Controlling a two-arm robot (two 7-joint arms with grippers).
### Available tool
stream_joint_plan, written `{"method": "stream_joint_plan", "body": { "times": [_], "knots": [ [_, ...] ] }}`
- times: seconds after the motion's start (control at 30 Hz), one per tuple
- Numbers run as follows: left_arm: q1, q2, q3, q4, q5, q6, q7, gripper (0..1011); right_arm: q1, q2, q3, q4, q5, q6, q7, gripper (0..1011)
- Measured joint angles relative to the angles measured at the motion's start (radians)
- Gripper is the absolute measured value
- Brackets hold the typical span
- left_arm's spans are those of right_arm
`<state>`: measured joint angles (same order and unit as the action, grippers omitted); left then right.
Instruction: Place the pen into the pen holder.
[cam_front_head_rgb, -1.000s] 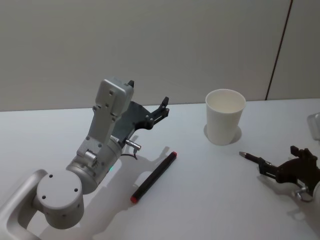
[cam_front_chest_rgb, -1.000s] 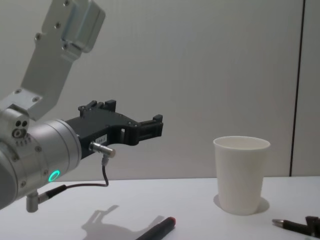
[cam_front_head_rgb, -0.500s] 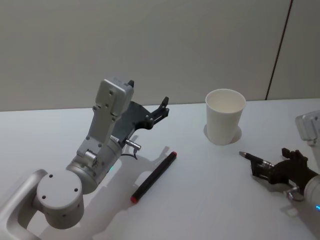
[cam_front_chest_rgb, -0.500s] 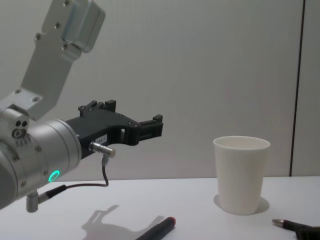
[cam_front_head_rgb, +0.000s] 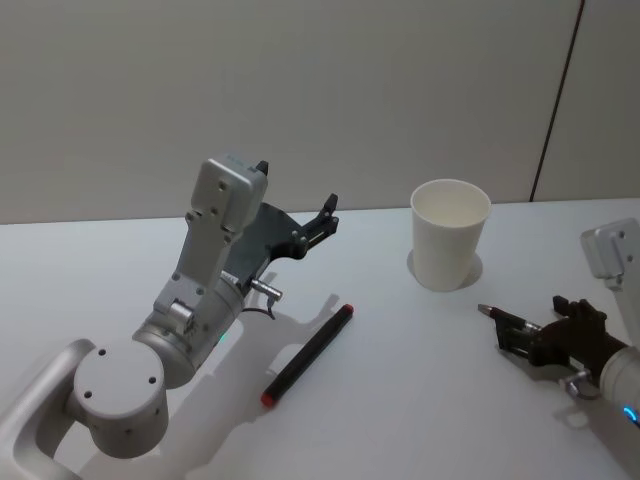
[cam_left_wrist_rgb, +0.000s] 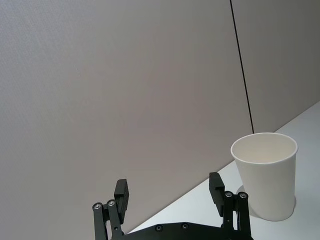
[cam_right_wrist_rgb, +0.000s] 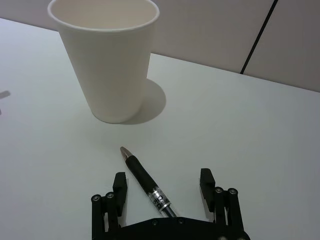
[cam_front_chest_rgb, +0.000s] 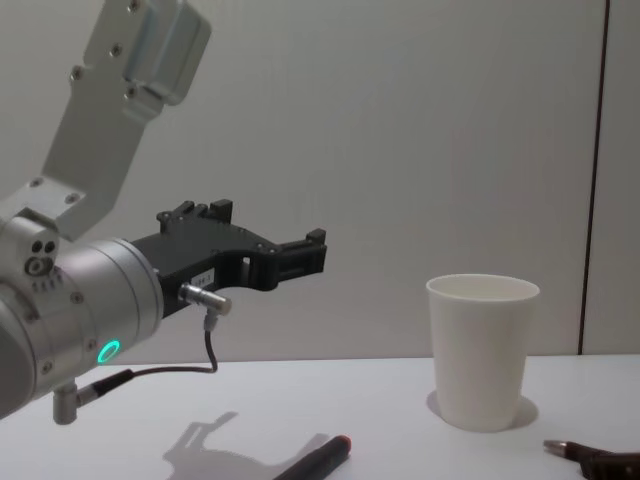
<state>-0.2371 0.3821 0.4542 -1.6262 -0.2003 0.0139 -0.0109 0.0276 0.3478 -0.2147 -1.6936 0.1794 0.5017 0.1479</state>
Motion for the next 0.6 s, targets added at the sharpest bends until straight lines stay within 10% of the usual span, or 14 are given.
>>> {"method": "stream_joint_plan", "body": {
  "times": [0.6],
  "knots": [
    [0.000,0.000,0.000,0.000,0.000,0.000,0.000,1001,0.008,-0.005,-0.004,0.012,-0.006,0.004,0.007,719]
  ]
}}
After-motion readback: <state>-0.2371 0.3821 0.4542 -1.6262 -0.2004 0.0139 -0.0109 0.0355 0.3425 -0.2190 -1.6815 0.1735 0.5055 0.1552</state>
